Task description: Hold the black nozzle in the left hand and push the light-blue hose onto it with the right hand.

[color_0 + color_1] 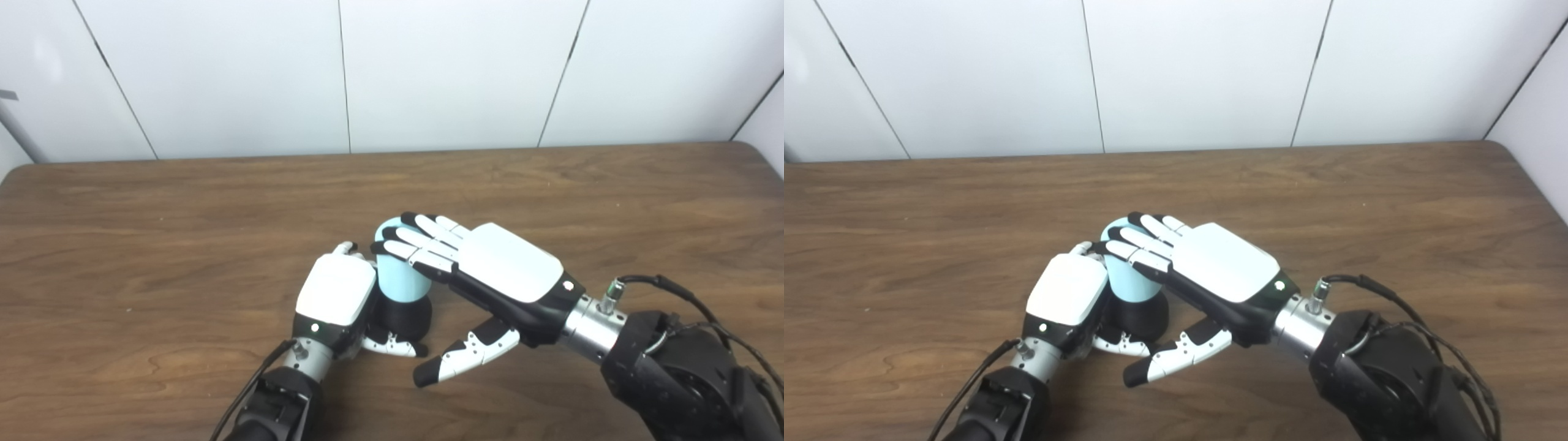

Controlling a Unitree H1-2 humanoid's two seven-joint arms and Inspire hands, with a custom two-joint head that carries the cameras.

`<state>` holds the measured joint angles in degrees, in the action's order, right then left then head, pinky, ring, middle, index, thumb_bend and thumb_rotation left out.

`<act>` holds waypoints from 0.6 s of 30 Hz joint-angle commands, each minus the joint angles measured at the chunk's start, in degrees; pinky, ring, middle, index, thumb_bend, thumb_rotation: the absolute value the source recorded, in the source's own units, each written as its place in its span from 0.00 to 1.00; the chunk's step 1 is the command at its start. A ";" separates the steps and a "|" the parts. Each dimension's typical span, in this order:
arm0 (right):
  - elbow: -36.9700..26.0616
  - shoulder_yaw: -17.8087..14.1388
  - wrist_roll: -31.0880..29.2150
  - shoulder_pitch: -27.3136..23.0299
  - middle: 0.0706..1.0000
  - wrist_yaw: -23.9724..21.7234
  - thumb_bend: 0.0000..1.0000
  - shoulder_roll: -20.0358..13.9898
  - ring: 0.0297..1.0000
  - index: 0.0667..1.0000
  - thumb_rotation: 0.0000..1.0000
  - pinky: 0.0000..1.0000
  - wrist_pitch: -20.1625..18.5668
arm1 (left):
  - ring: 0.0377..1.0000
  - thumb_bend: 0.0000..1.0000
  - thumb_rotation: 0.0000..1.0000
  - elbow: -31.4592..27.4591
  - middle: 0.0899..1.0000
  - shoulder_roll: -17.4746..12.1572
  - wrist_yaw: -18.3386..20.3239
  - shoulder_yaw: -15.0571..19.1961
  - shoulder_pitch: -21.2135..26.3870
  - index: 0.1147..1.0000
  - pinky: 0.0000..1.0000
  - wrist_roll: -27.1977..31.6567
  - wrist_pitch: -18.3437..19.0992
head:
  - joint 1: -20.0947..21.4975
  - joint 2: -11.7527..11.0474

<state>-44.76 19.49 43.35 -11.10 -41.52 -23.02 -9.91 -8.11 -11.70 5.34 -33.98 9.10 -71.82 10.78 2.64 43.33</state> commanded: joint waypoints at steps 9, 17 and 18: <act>2.07 2.56 1.20 3.09 0.95 -5.01 0.68 -2.43 0.97 0.92 0.97 0.99 0.15 | 0.62 0.52 0.00 1.27 0.48 -0.21 4.71 -1.86 -2.48 0.39 0.84 1.15 -1.58 | 0.26 0.26; 2.95 2.21 0.45 3.07 0.95 -4.46 0.67 -2.42 0.95 0.92 0.94 0.97 -0.31 | 0.62 0.52 0.00 1.26 0.48 -0.22 4.63 -1.87 -2.44 0.39 0.84 1.36 -1.72 | 0.16 0.34; 3.03 2.19 0.37 3.09 0.95 -4.48 0.67 -2.42 0.95 0.92 0.94 0.97 -0.44 | 0.62 0.52 0.00 1.25 0.48 -0.24 4.59 -1.85 -2.44 0.39 0.84 1.41 -1.75 | 0.19 0.34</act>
<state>-44.64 20.16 44.17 -10.95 -40.74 -23.20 -9.57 -8.14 -11.70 5.34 -33.97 9.05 -71.71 10.78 2.81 43.59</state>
